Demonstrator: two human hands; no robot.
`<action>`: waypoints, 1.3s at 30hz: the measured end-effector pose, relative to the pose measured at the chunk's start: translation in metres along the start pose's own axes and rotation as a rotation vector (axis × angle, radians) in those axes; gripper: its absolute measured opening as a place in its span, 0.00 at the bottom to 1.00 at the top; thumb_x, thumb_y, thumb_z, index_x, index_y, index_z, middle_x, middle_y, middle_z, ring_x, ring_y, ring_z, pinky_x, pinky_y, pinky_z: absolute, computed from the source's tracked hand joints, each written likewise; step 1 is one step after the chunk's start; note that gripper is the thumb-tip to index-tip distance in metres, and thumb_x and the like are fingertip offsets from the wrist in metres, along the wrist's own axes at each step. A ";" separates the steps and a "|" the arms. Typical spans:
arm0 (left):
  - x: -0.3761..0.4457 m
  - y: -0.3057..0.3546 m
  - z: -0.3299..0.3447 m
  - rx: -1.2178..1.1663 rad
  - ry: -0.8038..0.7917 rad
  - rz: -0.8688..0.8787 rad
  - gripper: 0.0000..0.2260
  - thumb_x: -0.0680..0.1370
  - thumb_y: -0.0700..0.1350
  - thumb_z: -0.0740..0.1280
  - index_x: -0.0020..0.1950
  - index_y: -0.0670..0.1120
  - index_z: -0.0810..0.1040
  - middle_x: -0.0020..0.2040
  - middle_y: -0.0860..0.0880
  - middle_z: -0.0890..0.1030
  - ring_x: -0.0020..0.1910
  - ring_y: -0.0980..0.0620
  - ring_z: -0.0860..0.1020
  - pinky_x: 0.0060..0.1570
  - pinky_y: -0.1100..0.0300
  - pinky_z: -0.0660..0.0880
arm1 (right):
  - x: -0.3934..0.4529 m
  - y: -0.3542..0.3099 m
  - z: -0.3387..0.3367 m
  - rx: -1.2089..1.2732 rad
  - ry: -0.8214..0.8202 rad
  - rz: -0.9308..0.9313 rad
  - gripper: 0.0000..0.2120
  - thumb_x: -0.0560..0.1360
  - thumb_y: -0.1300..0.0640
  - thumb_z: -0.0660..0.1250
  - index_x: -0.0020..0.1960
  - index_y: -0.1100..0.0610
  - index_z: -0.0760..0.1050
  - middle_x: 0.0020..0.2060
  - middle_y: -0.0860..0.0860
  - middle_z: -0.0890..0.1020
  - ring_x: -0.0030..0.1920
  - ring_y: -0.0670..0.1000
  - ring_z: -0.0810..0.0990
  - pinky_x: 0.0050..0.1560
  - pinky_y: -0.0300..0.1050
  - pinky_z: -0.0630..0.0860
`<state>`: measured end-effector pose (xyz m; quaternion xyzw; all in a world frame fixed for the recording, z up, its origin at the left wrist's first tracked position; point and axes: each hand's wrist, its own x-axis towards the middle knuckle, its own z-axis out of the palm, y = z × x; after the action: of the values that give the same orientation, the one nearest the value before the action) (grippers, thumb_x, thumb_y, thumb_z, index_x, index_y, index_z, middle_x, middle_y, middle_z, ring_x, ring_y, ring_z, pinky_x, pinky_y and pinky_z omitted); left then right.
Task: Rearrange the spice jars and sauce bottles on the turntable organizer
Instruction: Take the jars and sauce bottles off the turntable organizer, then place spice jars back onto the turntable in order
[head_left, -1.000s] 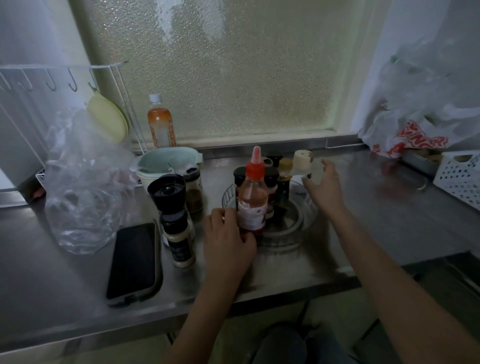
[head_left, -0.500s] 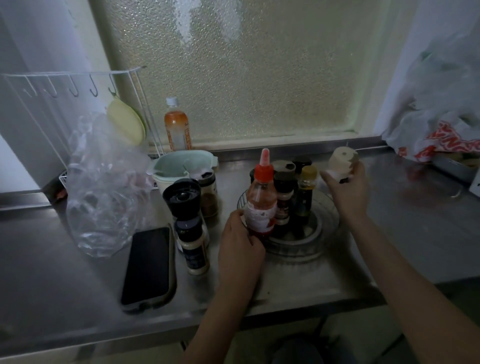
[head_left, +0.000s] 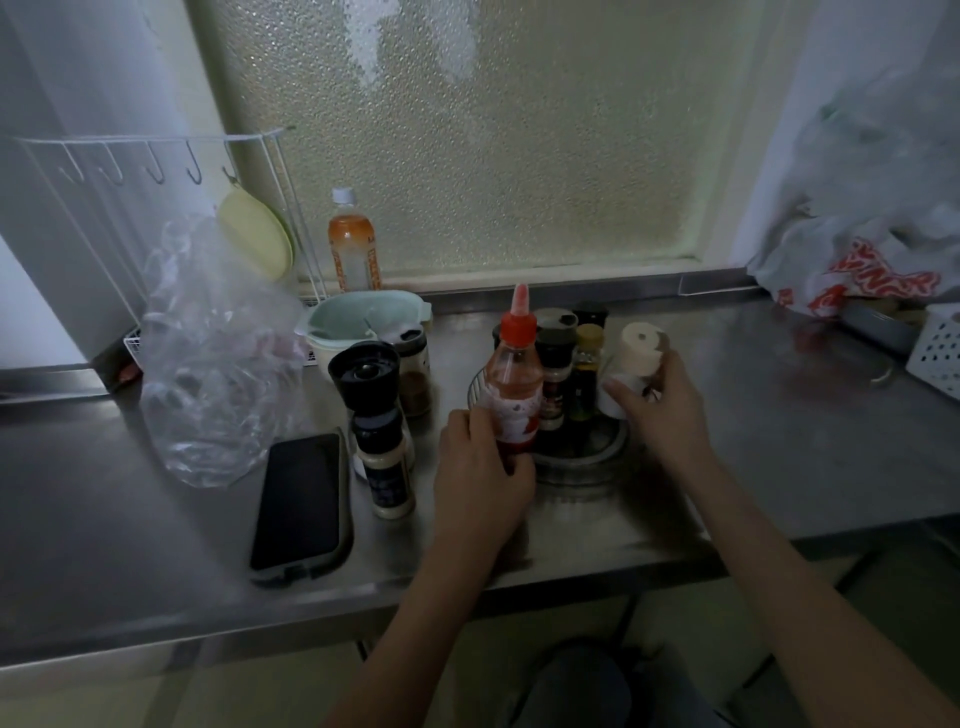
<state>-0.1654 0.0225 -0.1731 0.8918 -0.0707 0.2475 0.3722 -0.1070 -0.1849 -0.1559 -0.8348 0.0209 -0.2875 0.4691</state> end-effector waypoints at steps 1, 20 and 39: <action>0.000 0.000 0.001 0.003 -0.011 0.003 0.15 0.71 0.46 0.66 0.54 0.43 0.68 0.53 0.46 0.70 0.51 0.46 0.71 0.42 0.58 0.66 | 0.001 0.001 0.001 -0.009 -0.014 0.019 0.25 0.70 0.52 0.72 0.62 0.59 0.68 0.57 0.56 0.78 0.51 0.50 0.75 0.47 0.42 0.69; -0.022 -0.006 -0.038 -0.050 0.773 -0.065 0.26 0.67 0.44 0.75 0.57 0.35 0.68 0.53 0.32 0.70 0.53 0.36 0.70 0.53 0.44 0.71 | -0.082 -0.005 -0.026 -0.344 -0.010 -0.219 0.08 0.77 0.53 0.61 0.52 0.57 0.71 0.47 0.54 0.78 0.49 0.53 0.75 0.45 0.44 0.71; 0.029 0.044 -0.023 -0.574 0.067 0.024 0.18 0.73 0.41 0.72 0.58 0.51 0.69 0.50 0.54 0.79 0.50 0.56 0.78 0.48 0.63 0.76 | -0.121 -0.020 0.001 -0.408 -0.033 -0.422 0.13 0.75 0.52 0.61 0.56 0.57 0.76 0.54 0.55 0.80 0.52 0.54 0.76 0.52 0.40 0.71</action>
<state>-0.1627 0.0093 -0.1175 0.7405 -0.1358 0.2511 0.6084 -0.2121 -0.1365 -0.1958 -0.9024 -0.1032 -0.3548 0.2216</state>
